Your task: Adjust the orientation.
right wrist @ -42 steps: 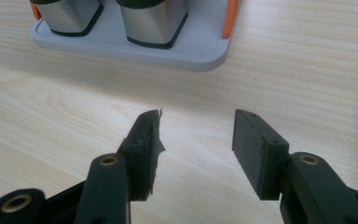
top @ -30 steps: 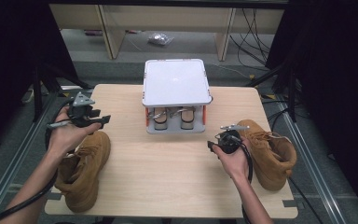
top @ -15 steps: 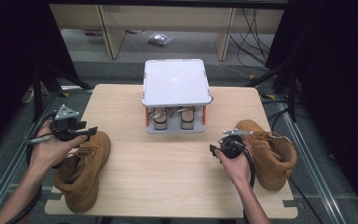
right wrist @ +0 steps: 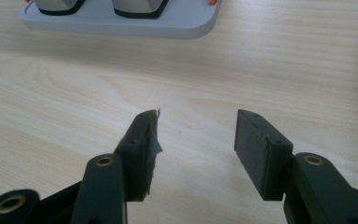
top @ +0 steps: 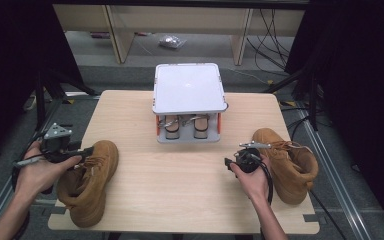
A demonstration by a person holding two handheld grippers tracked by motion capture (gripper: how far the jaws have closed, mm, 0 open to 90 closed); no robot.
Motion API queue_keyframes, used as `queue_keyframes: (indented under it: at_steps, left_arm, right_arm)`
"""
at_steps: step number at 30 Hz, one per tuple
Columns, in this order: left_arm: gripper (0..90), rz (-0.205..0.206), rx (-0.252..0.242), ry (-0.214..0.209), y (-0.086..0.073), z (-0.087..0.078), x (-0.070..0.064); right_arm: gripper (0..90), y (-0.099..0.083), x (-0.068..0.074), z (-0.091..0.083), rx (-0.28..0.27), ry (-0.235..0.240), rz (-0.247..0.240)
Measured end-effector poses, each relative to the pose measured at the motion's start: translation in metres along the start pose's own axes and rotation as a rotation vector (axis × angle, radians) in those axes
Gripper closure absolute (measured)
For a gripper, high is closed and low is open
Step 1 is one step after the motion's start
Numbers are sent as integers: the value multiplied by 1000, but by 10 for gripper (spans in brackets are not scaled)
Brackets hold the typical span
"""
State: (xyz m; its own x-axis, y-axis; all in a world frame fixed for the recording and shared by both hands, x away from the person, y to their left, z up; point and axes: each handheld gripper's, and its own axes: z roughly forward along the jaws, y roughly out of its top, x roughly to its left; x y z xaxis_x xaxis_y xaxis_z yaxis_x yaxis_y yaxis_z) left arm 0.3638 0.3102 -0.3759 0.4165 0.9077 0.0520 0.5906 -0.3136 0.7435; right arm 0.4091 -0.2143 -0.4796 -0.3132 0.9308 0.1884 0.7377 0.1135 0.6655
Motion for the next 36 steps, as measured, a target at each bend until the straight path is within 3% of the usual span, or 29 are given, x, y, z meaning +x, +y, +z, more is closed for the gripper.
queue_keyframes:
  at_steps: [4,6,13,14,19,23,32,33,35,36]
  left_arm:
    - [501,-23,-6,14,-6,-5,2]
    - [501,-32,7,18,-10,-10,3]
    - [501,-54,13,32,-23,-19,7]
    - [501,-62,37,35,-24,-22,7]
    - [501,-73,51,20,-33,-27,6]
    - [501,-97,51,22,-38,-28,3]
    - [514,-84,97,-18,-49,-25,4]
    - [519,-80,84,-28,-50,-23,4]
    - [529,-172,119,2,-52,-24,-1]
    - [533,-168,123,-5,-53,-23,-1]
  right_arm:
    - [498,-1,5,1,5,10,51]
    - [498,-1,2,2,0,17,14]
    - [498,-4,1,2,9,22,22]
    - [498,-4,1,1,6,21,20]
    - [498,-4,0,1,-9,20,3]
    - [497,-4,1,1,2,24,18]
    - [495,-6,1,1,17,26,29]
    - [495,-6,1,1,17,25,28]
    - [495,-6,2,1,18,19,30]
    - [495,-6,2,1,18,19,28]
